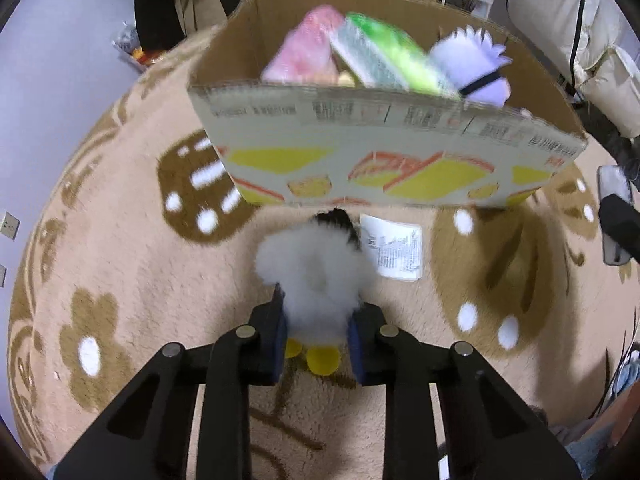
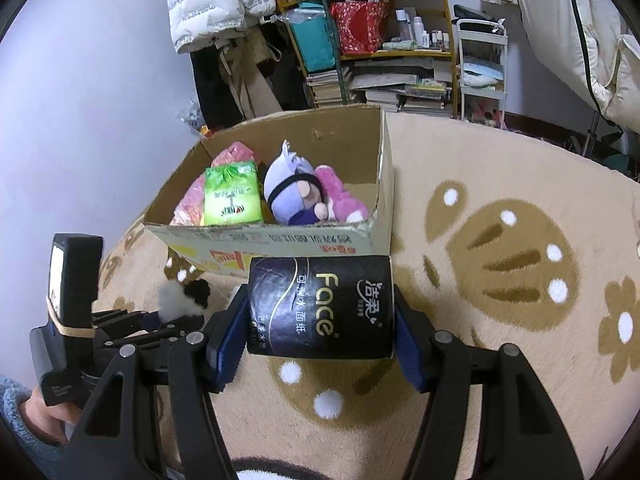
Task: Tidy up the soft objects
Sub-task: 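Lift the chick and Face pack with both tools and carry them over the box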
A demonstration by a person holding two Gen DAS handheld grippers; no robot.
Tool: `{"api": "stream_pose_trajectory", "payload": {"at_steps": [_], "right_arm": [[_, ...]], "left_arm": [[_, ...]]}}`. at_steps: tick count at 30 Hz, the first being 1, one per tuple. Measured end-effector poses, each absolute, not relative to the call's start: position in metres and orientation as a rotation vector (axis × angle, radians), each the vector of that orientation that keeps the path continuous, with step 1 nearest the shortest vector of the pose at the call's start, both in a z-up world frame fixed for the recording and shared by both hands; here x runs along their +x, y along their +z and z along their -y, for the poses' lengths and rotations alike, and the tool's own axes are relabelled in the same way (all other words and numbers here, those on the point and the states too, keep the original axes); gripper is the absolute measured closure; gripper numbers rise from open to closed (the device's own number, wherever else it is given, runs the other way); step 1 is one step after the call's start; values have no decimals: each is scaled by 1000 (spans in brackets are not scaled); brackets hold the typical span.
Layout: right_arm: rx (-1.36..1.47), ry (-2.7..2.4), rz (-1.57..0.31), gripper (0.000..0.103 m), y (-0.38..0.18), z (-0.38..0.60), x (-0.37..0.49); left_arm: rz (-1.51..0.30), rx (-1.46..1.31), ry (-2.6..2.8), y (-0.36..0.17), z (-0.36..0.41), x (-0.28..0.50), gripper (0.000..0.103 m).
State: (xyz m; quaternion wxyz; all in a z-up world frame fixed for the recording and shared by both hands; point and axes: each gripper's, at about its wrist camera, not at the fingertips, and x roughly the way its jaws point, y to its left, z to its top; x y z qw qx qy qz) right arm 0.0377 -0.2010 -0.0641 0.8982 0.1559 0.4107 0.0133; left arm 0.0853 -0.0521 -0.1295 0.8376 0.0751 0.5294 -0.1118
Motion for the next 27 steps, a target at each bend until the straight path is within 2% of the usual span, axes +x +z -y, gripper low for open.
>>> {"api": "stream_pose_trajectory", "payload": {"at_steps": [6, 16, 27], "right_arm": [[326, 26, -814, 35, -56, 204, 34], [282, 17, -642, 35, -20, 206, 14], [239, 17, -526, 35, 9, 205, 20]], "left_arm": [[-995, 164, -212, -99, 49, 64, 80], [-715, 134, -192, -24, 42, 58, 79], [-540, 153, -207, 23, 43, 53, 79]]}}
